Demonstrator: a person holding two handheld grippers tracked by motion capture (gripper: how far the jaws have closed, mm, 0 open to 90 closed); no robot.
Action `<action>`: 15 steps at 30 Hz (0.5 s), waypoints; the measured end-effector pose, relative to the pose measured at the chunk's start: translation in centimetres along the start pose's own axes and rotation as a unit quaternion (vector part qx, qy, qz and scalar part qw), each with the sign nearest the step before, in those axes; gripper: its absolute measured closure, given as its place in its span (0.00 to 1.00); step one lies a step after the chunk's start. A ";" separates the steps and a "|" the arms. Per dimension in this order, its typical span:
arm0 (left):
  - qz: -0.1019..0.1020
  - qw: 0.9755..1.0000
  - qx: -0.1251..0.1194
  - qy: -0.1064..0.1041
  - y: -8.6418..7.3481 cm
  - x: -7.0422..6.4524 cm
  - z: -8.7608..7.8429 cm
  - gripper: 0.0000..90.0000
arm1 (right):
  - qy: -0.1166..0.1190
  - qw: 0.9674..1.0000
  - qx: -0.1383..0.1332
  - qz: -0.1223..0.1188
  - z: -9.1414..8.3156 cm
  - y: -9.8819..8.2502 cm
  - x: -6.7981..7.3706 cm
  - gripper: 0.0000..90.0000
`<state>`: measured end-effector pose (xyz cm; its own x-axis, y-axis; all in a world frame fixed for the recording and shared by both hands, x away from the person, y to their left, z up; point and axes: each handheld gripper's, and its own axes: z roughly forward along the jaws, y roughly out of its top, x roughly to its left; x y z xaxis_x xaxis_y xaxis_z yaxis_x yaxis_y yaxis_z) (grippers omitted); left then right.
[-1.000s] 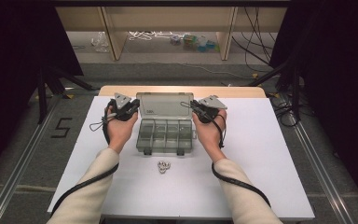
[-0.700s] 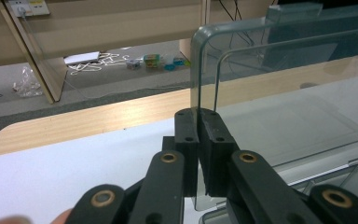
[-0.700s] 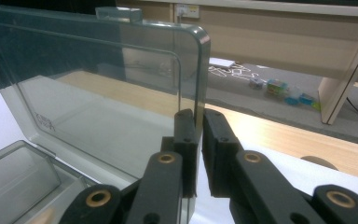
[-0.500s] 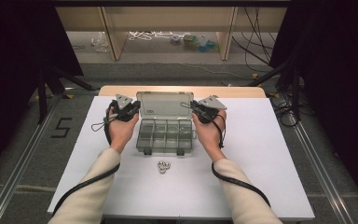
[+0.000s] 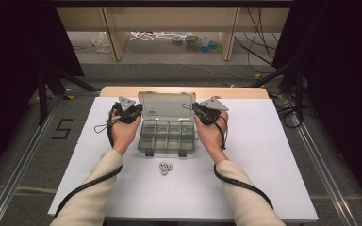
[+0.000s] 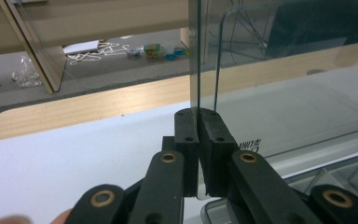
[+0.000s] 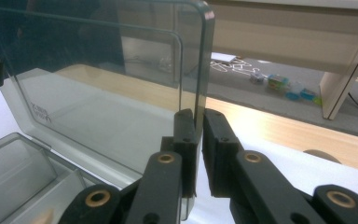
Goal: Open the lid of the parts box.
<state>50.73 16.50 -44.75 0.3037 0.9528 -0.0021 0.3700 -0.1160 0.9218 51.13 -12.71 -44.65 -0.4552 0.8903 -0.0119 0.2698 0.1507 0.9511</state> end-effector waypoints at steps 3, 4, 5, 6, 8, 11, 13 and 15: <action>0.007 1.000 0.000 0.002 -0.1 0.1 0.1 0.95 | 0.002 1.000 0.007 0.004 0.1 -0.2 -0.1 0.94; 0.007 1.000 0.001 0.002 -0.2 0.1 0.2 0.95 | 0.000 1.000 0.008 0.001 0.1 -0.2 -0.1 0.94; 0.009 1.000 0.002 0.002 -0.2 0.1 0.2 0.95 | 0.001 1.000 0.004 0.005 0.2 -0.3 0.0 0.94; 0.008 1.000 0.004 0.001 -0.3 0.1 0.3 0.95 | 0.001 1.000 0.006 0.003 0.2 -0.3 0.0 0.94; 0.008 1.000 0.005 0.002 -0.3 0.1 0.4 0.95 | -0.001 1.000 0.008 0.001 0.3 -0.4 -0.1 0.94; 0.009 1.000 0.010 0.001 -0.4 0.1 0.5 0.95 | 0.002 1.000 0.017 0.004 0.4 -0.7 -0.1 0.94; 0.010 1.000 0.014 0.002 -0.5 0.1 0.6 0.95 | 0.004 1.000 0.018 0.004 0.5 -0.8 -0.2 0.94; 0.008 1.000 0.015 0.002 -0.6 0.0 0.7 0.95 | 0.002 1.000 0.021 0.004 0.6 -0.9 -0.2 0.94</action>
<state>51.09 16.42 -45.59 0.3064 0.9518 0.0151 0.3917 -0.1405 0.9093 51.47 -12.74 -45.70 -0.4562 0.8899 -0.0033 0.3090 0.1619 0.9372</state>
